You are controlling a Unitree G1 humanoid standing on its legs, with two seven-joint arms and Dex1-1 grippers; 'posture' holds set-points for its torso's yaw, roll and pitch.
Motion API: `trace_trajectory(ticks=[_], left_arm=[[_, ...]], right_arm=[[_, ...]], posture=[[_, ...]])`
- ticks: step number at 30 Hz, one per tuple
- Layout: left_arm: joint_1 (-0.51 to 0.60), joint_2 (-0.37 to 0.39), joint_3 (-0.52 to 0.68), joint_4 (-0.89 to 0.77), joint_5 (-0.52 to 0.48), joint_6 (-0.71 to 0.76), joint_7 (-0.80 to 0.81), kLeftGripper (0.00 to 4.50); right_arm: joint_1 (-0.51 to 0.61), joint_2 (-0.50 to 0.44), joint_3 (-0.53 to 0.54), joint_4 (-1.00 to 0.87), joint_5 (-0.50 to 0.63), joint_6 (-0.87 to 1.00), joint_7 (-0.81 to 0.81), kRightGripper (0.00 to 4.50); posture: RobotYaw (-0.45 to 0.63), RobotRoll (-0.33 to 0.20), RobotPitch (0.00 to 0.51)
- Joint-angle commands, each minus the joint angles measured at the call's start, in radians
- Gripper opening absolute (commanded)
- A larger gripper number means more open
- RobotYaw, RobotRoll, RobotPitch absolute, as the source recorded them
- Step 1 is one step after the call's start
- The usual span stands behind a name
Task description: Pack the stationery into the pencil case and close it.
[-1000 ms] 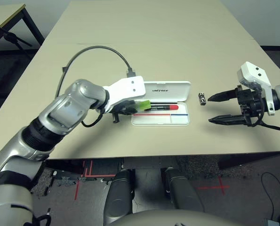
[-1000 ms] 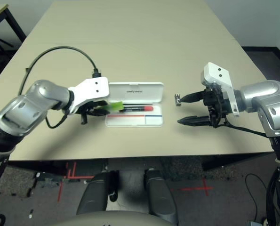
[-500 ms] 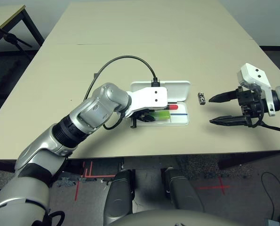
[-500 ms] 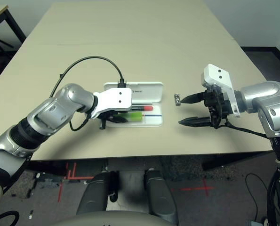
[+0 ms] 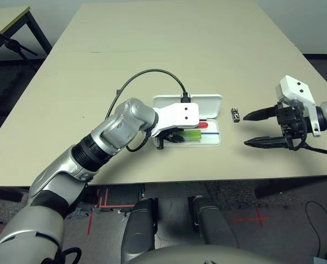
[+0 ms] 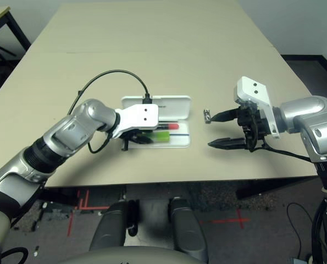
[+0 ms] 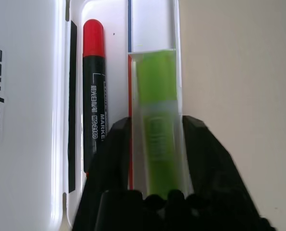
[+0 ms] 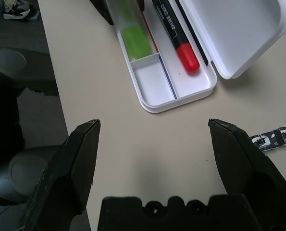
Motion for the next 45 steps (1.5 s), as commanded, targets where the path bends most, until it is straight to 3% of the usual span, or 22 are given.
trace_trajectory(ticks=[1, 4, 16, 24, 30, 33, 39, 42, 45], left_arm=[[0.015, 0.018, 0.014, -0.016, 0.012, -0.001, -0.006, 3.23], [0.025, 0.041, 0.035, -0.031, 0.008, -0.005, -0.011, 4.45], [0.153, 0.267, 0.245, -0.129, -0.072, -0.11, -0.087, 4.48], [0.278, 0.337, 0.439, -0.135, -0.161, -0.234, -0.111, 4.48], [0.32, 0.315, 0.489, -0.236, -0.226, -0.181, -0.082, 4.48], [0.331, 0.313, 0.49, -0.257, -0.233, -0.182, -0.075, 4.48], [0.377, 0.317, 0.491, -0.263, -0.231, -0.215, -0.058, 4.48], [0.39, 0.314, 0.485, -0.27, -0.227, -0.222, -0.051, 4.48], [0.393, 0.308, 0.476, -0.282, -0.228, -0.218, -0.043, 4.48]], right_arm=[[0.001, -0.005, 0.004, -0.006, -0.003, -0.001, 0.002, 4.5], [-0.003, -0.002, 0.006, -0.001, -0.004, -0.004, 0.004, 4.5], [-0.015, -0.001, 0.004, 0.023, -0.005, -0.009, 0.01, 4.5], [-0.024, 0.008, 0.001, 0.056, -0.004, -0.02, 0.009, 4.5], [-0.03, 0.001, -0.01, 0.076, 0.0, -0.02, 0.011, 4.5], [-0.021, -0.019, -0.037, 0.053, 0.014, 0.051, -0.028, 4.5], [0.023, -0.094, -0.11, -0.085, 0.046, 0.415, -0.215, 4.5], [0.023, -0.086, -0.135, -0.126, 0.053, 0.551, -0.311, 4.5], [-0.01, -0.003, -0.178, -0.153, 0.048, 0.704, -0.467, 4.5]], posture=[[-0.1, 0.0, 0.128], [-0.1, 0.0, 0.13], [-0.08, 0.0, 0.131], [-0.07, 0.0, 0.131], [-0.06, 0.0, 0.133], [-0.06, 0.0, 0.135], [-0.07, 0.0, 0.142], [-0.07, 0.0, 0.145], [-0.08, 0.0, 0.146]])
